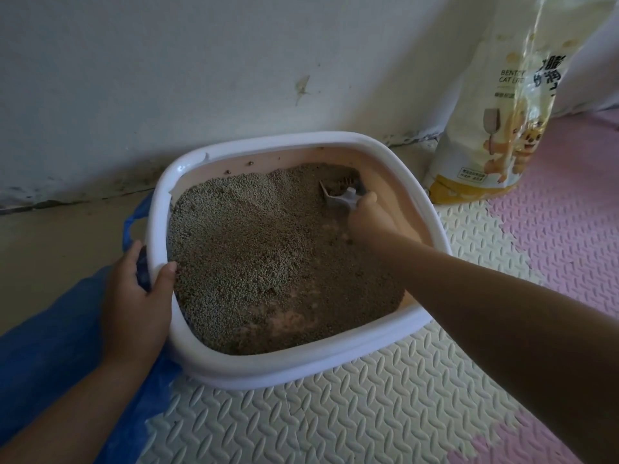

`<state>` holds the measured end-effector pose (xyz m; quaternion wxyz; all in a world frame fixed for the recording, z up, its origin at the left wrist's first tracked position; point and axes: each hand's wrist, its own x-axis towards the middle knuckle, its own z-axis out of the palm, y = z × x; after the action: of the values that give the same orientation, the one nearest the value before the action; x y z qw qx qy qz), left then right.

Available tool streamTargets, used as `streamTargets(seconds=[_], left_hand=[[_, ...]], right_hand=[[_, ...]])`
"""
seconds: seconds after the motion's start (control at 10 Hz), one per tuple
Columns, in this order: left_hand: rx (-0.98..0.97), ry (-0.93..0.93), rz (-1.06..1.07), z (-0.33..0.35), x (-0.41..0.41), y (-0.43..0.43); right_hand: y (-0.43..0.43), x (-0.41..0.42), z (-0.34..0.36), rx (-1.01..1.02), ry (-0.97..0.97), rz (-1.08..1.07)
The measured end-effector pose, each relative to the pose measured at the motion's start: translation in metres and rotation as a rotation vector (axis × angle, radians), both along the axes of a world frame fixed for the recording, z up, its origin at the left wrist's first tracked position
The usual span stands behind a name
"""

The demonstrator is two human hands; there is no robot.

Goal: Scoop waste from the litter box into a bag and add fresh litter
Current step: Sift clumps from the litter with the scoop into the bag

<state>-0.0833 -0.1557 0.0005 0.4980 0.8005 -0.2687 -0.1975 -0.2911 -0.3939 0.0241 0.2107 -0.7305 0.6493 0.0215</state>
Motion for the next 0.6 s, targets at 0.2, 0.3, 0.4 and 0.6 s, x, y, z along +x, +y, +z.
streamTargets(seconds=[0.2, 0.3, 0.4, 0.6], left_hand=[[0.032, -0.05, -0.011, 0.003, -0.001, -0.001], [0.029, -0.041, -0.01, 0.001, 0.0, 0.0], [0.064, -0.058, -0.018, -0.002, 0.003, 0.0], [0.111, -0.055, -0.007, 0.0, 0.003, -0.001]], right_hand=[[0.003, -0.003, -0.016, -0.005, -0.125, -0.057], [0.003, -0.016, -0.016, -0.009, -0.093, -0.016], [0.004, -0.031, -0.008, -0.043, -0.073, 0.066], [0.019, -0.064, 0.003, -0.176, -0.263, 0.374]])
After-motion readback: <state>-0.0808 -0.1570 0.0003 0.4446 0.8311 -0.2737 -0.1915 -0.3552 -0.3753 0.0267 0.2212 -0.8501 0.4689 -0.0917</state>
